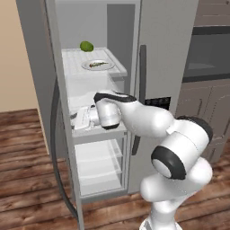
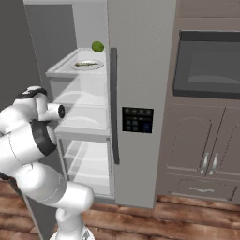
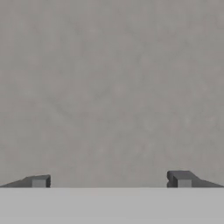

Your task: Retrieve the fish from the fridge and place it on the saucepan with marinade on the stove.

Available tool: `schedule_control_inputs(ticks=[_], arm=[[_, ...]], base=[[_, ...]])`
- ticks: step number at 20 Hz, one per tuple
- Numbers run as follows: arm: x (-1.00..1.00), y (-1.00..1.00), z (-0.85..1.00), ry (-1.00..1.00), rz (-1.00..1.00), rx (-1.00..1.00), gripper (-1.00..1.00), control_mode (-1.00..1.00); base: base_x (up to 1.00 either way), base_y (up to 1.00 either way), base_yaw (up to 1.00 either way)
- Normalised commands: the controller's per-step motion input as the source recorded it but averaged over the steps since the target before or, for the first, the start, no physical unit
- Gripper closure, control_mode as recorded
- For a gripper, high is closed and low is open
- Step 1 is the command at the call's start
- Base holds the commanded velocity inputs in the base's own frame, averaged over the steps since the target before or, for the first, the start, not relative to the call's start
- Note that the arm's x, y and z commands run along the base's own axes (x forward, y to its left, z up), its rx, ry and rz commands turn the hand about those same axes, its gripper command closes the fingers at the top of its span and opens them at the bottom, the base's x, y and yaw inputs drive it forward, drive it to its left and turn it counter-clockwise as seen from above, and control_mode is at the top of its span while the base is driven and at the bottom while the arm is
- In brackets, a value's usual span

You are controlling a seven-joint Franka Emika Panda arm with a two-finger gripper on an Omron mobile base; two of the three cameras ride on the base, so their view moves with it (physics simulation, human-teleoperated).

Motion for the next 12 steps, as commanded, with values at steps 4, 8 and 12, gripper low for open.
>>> schedule_control_inputs(ticks=[4,8,12], arm=[[0.22,0.81,-0.21,0.00,0.04,0.00,-1.00,-1.00],[0.13,0.77,-0.13,0.00,0.03,0.00,-1.00,-1.00],[0.02,0.40,0.00,-0.11,0.00,0.00,-1.00,-1.00]], base=[[0.00,0.00,0.00],[0.00,0.00,0.00],[0.00,0.00,0.00]])
